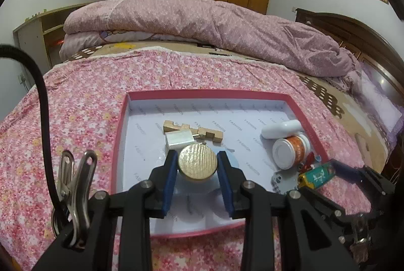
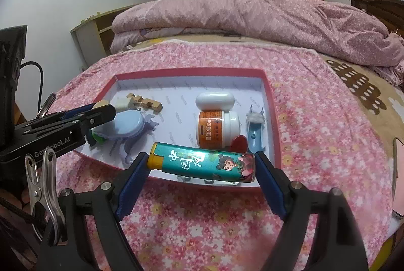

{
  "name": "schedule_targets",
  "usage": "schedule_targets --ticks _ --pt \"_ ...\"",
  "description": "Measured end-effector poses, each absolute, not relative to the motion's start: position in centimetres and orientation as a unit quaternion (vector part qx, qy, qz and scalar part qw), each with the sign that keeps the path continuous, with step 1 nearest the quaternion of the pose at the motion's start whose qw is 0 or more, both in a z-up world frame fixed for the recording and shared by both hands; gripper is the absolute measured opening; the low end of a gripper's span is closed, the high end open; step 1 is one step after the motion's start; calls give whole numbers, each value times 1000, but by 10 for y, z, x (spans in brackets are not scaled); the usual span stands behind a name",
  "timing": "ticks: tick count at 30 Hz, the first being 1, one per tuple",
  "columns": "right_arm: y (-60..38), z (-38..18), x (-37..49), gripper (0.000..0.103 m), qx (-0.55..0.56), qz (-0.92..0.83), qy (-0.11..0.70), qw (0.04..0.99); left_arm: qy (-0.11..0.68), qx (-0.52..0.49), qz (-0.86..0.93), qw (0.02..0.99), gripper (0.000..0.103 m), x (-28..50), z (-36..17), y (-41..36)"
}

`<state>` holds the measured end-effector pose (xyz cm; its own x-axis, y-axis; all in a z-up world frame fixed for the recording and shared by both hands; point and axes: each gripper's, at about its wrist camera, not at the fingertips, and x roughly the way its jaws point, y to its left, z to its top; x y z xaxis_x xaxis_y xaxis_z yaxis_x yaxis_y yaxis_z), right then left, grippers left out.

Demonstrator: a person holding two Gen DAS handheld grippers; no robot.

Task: Organize rigid objects
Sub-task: 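Lift and carry the wooden disc and teal lighter over the red box, then open both grippers to drop the disc and lighter into the box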

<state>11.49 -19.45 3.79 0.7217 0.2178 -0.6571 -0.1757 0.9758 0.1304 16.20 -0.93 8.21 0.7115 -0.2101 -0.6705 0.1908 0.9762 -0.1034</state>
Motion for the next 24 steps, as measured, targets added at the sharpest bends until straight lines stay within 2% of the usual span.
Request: schedule_targets --ticks 20,21,24 --pt "-191 27 143 84 30 102 365 925 361 15 -90 928 33 199 71 -16" --pt "-191 27 143 84 31 101 364 925 362 17 -92 928 35 200 71 -17" --pt "-190 27 143 84 32 102 364 925 364 22 -98 926 53 200 71 -21"
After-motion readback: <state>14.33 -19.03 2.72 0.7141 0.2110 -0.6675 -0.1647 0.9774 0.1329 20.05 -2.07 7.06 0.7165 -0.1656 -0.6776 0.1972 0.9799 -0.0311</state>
